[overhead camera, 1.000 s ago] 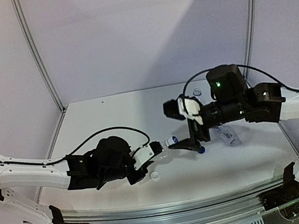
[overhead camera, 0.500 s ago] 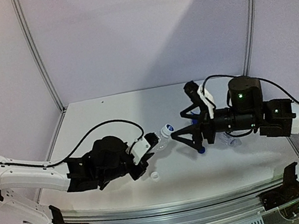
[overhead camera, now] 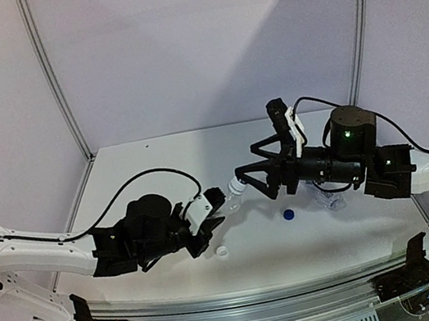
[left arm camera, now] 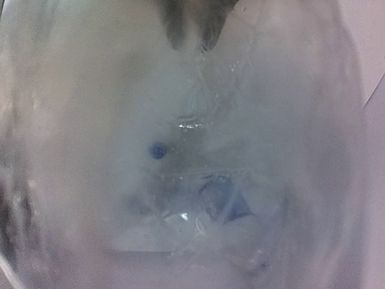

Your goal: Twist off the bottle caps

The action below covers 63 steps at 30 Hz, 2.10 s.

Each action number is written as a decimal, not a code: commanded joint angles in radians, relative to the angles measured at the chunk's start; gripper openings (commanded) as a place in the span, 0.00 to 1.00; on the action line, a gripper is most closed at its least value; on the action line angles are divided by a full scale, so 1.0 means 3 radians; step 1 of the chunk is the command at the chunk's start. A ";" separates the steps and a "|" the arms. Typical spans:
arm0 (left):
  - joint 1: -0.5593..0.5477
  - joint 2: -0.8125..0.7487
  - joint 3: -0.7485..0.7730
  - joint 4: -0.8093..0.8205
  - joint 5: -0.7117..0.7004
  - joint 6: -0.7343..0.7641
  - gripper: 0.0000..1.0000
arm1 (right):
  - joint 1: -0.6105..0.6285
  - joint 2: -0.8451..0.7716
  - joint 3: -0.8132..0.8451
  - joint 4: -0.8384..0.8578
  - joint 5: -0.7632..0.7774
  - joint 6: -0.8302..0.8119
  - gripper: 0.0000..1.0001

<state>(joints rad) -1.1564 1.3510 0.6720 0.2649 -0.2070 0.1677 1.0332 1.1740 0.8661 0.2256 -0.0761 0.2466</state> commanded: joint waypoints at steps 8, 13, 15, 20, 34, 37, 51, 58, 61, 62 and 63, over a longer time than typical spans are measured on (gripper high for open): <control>-0.0003 -0.0116 -0.0051 0.0099 0.0142 -0.0050 0.00 | -0.0002 0.0183 0.0098 0.0032 -0.0093 0.0091 0.89; -0.0003 -0.0137 -0.0060 0.0101 0.0198 -0.0044 0.00 | -0.0003 0.0317 0.0151 -0.0021 -0.0090 0.0128 0.89; -0.0001 -0.0150 -0.0069 0.0105 0.0190 -0.0039 0.00 | -0.0007 0.0316 0.0148 -0.0021 -0.0072 0.0131 0.89; -0.0002 -0.0193 -0.0084 0.0112 0.0202 -0.0026 0.00 | -0.0005 0.0215 0.0079 -0.0008 0.0072 0.0124 0.88; 0.0014 -0.0439 -0.0225 0.0231 0.0215 -0.0029 0.00 | -0.0193 0.0081 -0.0081 -0.0230 -0.0016 0.0189 0.87; 0.0020 -0.0402 -0.0213 0.0219 0.0210 -0.0038 0.00 | -0.0196 0.0084 -0.0058 -0.0209 -0.0343 0.0110 0.87; 0.0025 0.0040 0.0073 -0.0111 0.0077 -0.0055 0.00 | -0.0194 -0.0089 0.0125 -0.0300 -0.0759 0.0194 0.90; 0.0025 0.0065 0.0092 -0.0133 0.0104 -0.0057 0.00 | -0.0197 0.0288 0.0318 -0.0386 -0.0718 0.0236 0.89; 0.0025 0.0040 0.0087 -0.0137 0.0119 -0.0058 0.00 | -0.0193 0.0271 0.0313 -0.0468 -0.0522 0.0209 0.89; 0.0025 0.0025 0.0075 -0.0128 0.0126 -0.0061 0.00 | -0.0193 0.0241 0.0294 -0.0490 -0.0456 0.0191 0.89; 0.0025 -0.0005 0.0065 -0.0114 0.0134 -0.0067 0.00 | -0.0193 0.0204 0.0282 -0.0522 -0.0365 0.0180 0.89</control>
<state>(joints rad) -1.1542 1.3373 0.6823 0.2798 -0.1604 0.1532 0.9409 1.2526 0.9352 0.0772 -0.1802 0.3065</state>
